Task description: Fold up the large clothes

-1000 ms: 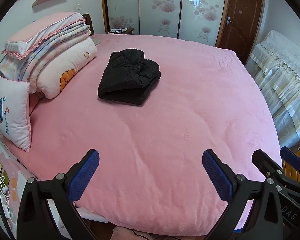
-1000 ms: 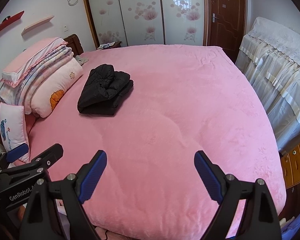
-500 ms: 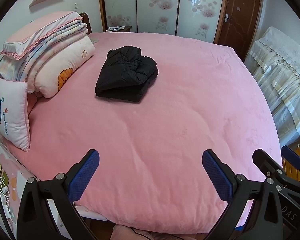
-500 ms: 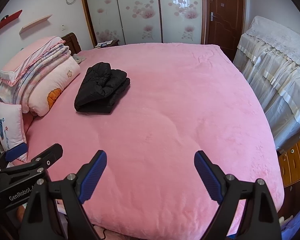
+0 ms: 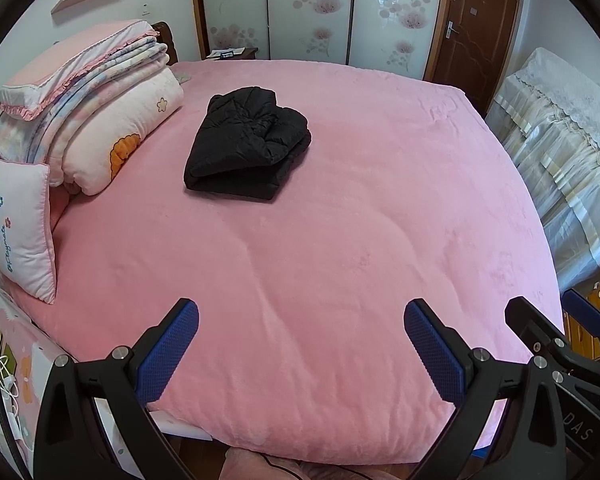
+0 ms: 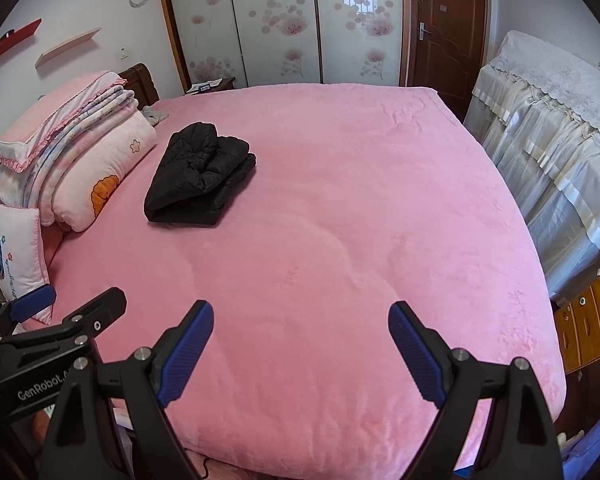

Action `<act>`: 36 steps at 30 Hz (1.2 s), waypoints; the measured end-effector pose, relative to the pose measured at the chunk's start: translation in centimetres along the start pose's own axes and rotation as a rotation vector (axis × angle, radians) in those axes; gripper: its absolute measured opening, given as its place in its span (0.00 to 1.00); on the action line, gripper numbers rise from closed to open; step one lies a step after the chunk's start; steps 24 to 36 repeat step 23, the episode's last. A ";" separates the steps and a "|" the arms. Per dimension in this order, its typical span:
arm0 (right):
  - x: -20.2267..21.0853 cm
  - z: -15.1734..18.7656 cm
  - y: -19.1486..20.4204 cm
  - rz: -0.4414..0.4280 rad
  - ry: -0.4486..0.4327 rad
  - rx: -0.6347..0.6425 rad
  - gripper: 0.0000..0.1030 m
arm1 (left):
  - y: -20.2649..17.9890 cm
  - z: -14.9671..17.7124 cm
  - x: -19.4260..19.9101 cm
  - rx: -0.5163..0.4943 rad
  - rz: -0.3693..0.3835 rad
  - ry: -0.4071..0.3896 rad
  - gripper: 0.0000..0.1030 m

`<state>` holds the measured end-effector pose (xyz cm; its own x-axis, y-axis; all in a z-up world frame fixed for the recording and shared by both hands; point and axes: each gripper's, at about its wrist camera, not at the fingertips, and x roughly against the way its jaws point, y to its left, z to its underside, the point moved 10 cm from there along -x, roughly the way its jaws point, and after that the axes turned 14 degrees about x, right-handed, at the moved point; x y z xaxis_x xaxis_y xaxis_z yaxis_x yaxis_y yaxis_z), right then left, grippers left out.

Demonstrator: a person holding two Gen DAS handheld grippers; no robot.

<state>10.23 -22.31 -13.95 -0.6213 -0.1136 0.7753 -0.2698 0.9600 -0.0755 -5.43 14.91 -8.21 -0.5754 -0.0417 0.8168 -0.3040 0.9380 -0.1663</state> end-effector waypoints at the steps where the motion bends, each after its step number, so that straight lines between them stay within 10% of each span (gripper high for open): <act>1: 0.0 0.0 -0.1 -0.001 0.001 -0.001 0.87 | 0.0 0.0 0.0 0.000 0.000 0.002 0.99; 36: -0.6 0.7 -0.6 0.000 0.013 -0.011 0.87 | -0.5 0.9 -0.4 0.004 0.004 0.029 0.98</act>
